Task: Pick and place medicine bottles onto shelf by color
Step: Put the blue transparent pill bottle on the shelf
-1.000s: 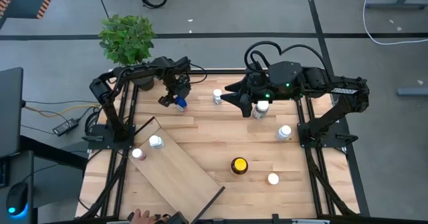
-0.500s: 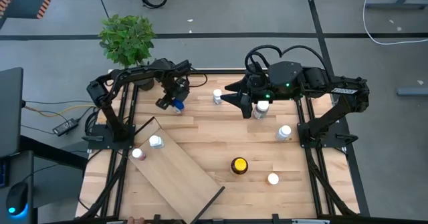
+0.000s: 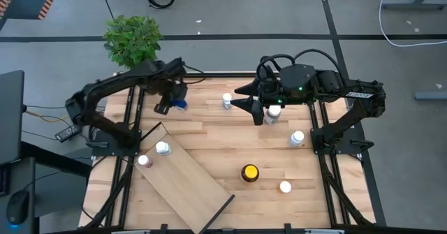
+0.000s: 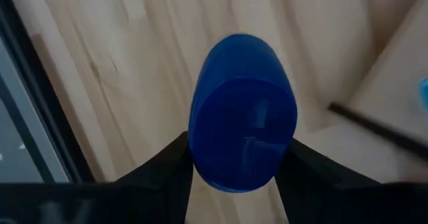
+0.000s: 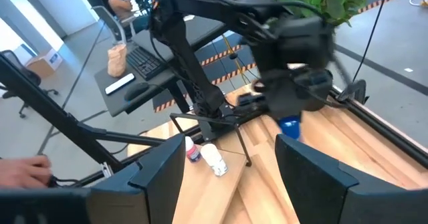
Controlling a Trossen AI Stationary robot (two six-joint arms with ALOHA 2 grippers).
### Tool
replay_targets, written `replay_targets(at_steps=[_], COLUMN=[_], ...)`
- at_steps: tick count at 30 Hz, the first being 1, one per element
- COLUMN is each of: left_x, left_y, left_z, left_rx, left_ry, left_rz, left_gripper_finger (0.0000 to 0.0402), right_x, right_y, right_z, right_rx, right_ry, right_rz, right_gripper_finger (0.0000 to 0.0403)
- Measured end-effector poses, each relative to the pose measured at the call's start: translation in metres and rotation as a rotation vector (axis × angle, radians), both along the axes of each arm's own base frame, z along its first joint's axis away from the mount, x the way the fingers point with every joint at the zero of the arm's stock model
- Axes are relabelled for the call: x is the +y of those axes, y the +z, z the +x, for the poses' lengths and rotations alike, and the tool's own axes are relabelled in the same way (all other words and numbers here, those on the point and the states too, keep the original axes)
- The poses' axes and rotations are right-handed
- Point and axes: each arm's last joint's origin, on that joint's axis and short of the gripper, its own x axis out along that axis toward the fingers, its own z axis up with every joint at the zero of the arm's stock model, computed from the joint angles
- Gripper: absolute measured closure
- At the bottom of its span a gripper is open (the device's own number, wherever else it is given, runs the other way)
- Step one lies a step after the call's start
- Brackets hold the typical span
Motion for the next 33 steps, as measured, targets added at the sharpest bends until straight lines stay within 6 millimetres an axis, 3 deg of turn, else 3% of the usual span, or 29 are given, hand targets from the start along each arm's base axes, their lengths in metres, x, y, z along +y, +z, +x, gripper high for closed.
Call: replay_targets(at_steps=[6, 16, 24, 33], left_x=[-0.047, -0.133, -0.181, -0.23], left_y=[0.023, 0.027, 0.027, 0.026], left_z=[-0.006, 0.004, 0.0, -0.02], left_rx=[-0.072, -0.063, -0.064, 0.002], left_ry=[0.028, -0.043, -0.089, -0.117], left_rz=[-0.028, -0.097, -0.123, -0.2], left_gripper_finger=[0.0223, 0.0221, 0.022, 0.0216], right_x=[0.0, 0.0, 0.0, 0.0], right_y=[0.0, 0.0, 0.0, 0.0], right_z=[0.0, 0.0, 0.0, 0.0], right_rx=[0.005, 0.011, 0.014, 0.019], right_ry=[0.01, 0.023, 0.026, 0.03], right_rz=[-0.036, -0.076, -0.087, -0.099], right_gripper_finger=[0.0164, 0.0164, 0.0164, 0.0164])
